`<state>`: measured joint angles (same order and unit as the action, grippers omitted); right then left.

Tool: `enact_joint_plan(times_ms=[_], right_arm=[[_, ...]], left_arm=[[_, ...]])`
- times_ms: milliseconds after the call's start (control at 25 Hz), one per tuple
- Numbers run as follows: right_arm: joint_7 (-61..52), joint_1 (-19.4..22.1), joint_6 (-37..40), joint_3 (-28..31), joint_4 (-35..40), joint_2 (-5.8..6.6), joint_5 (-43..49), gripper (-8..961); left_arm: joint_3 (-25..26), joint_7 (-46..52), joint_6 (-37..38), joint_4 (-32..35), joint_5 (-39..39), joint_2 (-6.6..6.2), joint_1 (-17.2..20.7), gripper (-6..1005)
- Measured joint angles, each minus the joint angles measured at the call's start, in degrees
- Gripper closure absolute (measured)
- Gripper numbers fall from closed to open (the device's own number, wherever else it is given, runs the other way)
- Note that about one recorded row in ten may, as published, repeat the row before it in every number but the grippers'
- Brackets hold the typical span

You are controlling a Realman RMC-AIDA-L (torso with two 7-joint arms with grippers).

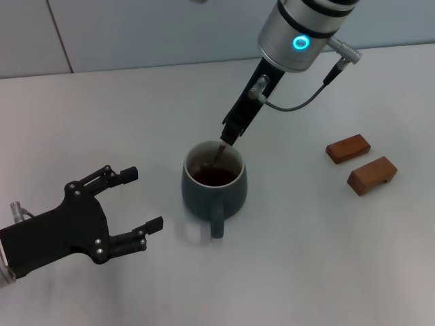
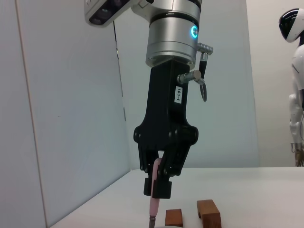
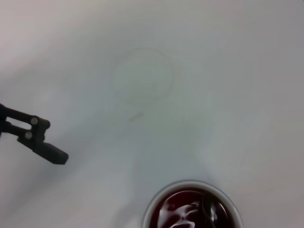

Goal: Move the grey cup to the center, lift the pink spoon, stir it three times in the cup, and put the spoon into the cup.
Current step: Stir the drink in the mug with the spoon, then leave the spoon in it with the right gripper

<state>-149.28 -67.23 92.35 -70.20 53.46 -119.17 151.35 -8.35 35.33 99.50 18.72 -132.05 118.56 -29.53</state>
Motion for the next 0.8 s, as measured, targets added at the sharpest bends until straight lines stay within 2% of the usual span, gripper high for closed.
enact_joint_plan(times_ms=[320, 600, 720, 800], right_arm=[[-0.04, 1.45, 1.36, -0.43, 1.65, -0.10, 0.03, 672], [-1.11, 3.85, 2.13, -0.91, 6.38, -0.23, 0.01, 665], [-1.43, 5.87, 2.28, -3.01, 10.25, -0.37, -0.95, 662], [-1.55, 8.00, 1.66, -5.89, 14.20, -0.40, -2.78, 572]], left_arm=[[0.00, 0.00, -0.28, 0.00, 0.04, 0.00, 0.06, 136], [0.00, 0.01, -0.37, 0.10, 0.04, 0.00, 0.09, 136], [0.00, 0.01, -0.37, 0.14, 0.04, 0.00, 0.09, 136], [0.00, 0.01, -0.37, 0.17, 0.04, 0.00, 0.09, 136]])
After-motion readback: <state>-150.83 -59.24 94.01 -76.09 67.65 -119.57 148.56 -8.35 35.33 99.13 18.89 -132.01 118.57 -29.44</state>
